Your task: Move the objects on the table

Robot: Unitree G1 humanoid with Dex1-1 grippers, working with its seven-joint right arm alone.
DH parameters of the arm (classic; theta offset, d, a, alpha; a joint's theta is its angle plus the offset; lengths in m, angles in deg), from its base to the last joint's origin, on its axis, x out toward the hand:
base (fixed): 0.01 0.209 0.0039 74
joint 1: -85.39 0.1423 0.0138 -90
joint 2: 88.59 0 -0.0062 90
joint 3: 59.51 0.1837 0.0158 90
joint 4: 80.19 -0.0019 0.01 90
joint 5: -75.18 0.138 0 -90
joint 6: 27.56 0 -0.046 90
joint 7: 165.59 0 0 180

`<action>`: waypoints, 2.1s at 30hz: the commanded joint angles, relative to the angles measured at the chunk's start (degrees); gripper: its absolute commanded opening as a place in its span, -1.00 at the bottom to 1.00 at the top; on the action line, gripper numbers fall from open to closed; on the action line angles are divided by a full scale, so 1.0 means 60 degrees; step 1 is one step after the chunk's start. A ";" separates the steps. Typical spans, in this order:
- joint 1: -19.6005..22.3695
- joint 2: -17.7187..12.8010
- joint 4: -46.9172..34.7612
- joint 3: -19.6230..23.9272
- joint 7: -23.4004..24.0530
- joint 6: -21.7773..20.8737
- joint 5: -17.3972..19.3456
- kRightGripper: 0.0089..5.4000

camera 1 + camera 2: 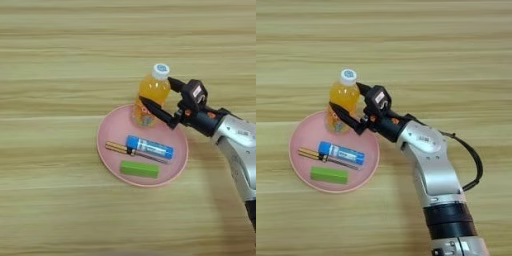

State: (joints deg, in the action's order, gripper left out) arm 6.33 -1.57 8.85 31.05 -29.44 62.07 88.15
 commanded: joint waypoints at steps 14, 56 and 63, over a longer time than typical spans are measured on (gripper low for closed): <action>0.2124 -0.0412 0.1562 0.1516 0.2648 -0.0805 -0.0912 0.31; 0.2483 -0.0583 0.3570 0.1419 0.3178 -0.1380 -0.1762 0.94; 0.2551 -0.0567 0.3365 0.1579 0.3297 -0.1739 -0.1611 0.99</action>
State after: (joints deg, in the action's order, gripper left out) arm 16.90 -2.86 32.46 39.19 -10.95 54.08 77.35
